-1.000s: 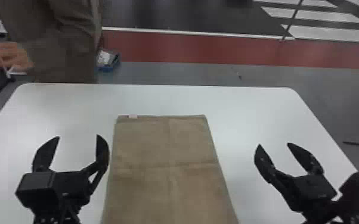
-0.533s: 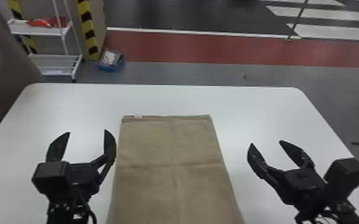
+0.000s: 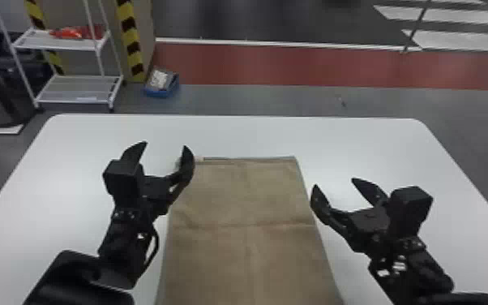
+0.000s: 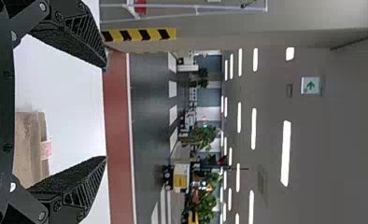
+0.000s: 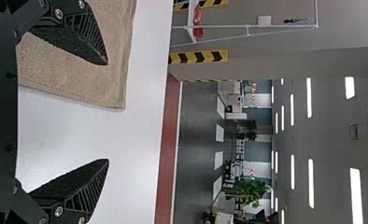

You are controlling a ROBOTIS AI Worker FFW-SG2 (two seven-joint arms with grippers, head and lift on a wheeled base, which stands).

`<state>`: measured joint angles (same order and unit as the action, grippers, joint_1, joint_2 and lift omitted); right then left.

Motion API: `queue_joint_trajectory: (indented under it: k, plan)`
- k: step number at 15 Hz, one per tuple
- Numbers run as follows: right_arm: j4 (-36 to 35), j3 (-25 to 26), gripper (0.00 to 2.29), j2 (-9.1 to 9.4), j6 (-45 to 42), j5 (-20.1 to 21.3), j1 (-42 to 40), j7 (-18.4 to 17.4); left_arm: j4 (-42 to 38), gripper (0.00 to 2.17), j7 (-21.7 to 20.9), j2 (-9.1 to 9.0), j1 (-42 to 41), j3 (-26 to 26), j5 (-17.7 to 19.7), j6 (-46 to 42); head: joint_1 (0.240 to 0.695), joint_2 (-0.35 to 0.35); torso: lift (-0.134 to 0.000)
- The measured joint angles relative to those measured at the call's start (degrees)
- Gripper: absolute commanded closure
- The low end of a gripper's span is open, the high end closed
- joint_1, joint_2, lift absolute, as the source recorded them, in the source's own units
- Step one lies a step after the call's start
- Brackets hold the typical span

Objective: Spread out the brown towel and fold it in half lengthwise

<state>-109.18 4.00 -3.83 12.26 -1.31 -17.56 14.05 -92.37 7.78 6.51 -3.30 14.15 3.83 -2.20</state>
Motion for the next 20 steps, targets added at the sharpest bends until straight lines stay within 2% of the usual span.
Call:
queue_joint_trajectory:
  k: [5,9,13,20]
  plan:
    - [0.5,-0.2,0.15,0.0,0.5,-0.5,0.0,0.1,7.4,0.21,-5.3,-0.26,6.4,-0.2,2.1,7.2,0.695,-0.09,-0.123]
    - [0.0,-0.3,0.15,-0.22,0.7,-0.8,-0.1,0.2,12.0,0.21,-5.9,-0.64,10.4,-0.8,3.8,12.1,0.695,-0.079,-0.123]
    - [-0.2,-0.5,0.15,-0.42,0.3,-0.9,-0.4,0.6,18.7,0.22,-7.8,-0.71,14.7,-1.5,6.8,12.5,0.695,-0.067,-0.123]
    - [-0.2,-0.4,0.15,-0.57,-0.3,-0.9,-0.5,0.9,19.9,0.28,-12.9,-0.82,15.5,-2.1,8.9,12.5,0.695,-0.08,-0.123]
